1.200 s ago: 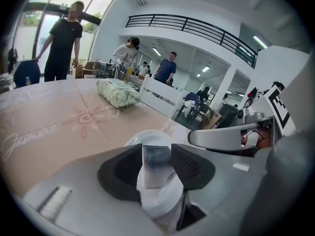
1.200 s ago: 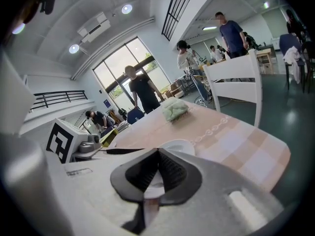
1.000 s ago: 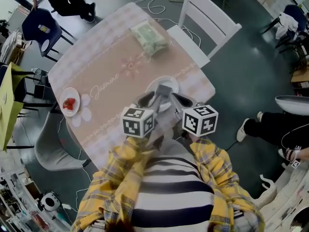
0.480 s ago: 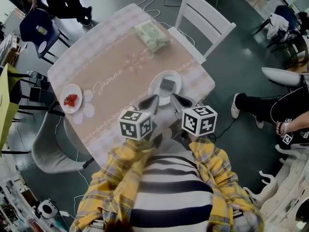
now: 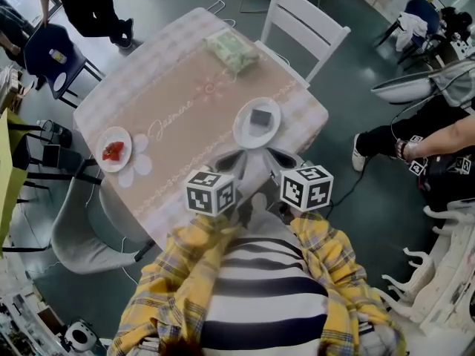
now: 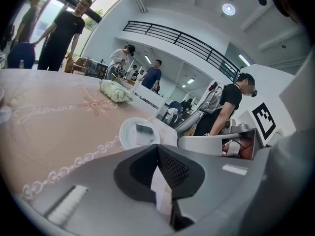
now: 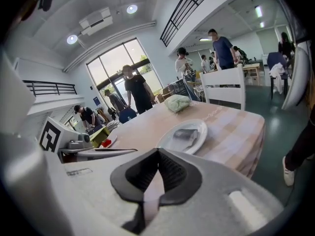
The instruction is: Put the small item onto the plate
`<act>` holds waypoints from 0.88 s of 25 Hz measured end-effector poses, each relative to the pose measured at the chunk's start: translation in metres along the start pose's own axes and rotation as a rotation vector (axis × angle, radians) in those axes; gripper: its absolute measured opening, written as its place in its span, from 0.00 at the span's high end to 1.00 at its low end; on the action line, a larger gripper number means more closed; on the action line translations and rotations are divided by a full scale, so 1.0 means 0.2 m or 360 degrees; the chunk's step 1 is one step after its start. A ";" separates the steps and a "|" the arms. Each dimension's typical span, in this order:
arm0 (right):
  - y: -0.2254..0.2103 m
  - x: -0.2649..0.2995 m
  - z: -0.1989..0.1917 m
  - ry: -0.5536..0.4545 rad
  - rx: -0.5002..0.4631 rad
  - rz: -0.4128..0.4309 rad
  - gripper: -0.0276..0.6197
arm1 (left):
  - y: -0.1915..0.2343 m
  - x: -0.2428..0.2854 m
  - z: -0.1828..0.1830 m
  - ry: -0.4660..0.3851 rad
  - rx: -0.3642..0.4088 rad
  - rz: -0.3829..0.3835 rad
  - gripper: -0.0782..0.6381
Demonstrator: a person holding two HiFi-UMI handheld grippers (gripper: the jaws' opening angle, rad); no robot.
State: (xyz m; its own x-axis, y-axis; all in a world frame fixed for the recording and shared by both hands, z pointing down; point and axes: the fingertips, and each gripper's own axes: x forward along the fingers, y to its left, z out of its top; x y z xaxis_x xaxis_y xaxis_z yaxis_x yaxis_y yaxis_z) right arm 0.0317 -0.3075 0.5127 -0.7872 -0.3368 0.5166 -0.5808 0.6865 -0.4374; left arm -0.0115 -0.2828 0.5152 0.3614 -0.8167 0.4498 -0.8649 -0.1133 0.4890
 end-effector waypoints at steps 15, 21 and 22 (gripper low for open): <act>0.07 -0.14 -0.23 -0.0003 0.0011 -0.0173 0.96 | -0.10 -0.15 -0.16 0.0073 0.0060 -0.0132 0.89; 0.11 -0.17 -0.27 -0.0028 0.0029 -0.0198 0.96 | -0.12 -0.19 -0.19 0.0083 0.0073 -0.0160 0.89; 0.12 -0.18 -0.27 -0.0033 0.0030 -0.0199 0.96 | -0.12 -0.19 -0.19 0.0086 0.0079 -0.0165 0.89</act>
State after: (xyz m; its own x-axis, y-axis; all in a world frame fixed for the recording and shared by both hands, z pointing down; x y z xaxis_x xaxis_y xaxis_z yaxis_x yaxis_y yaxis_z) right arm 0.0573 -0.2451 0.5236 -0.7124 -0.4323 0.5528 -0.6783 0.6262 -0.3845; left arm 0.0089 -0.2266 0.5148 0.4666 -0.7679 0.4389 -0.8377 -0.2244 0.4979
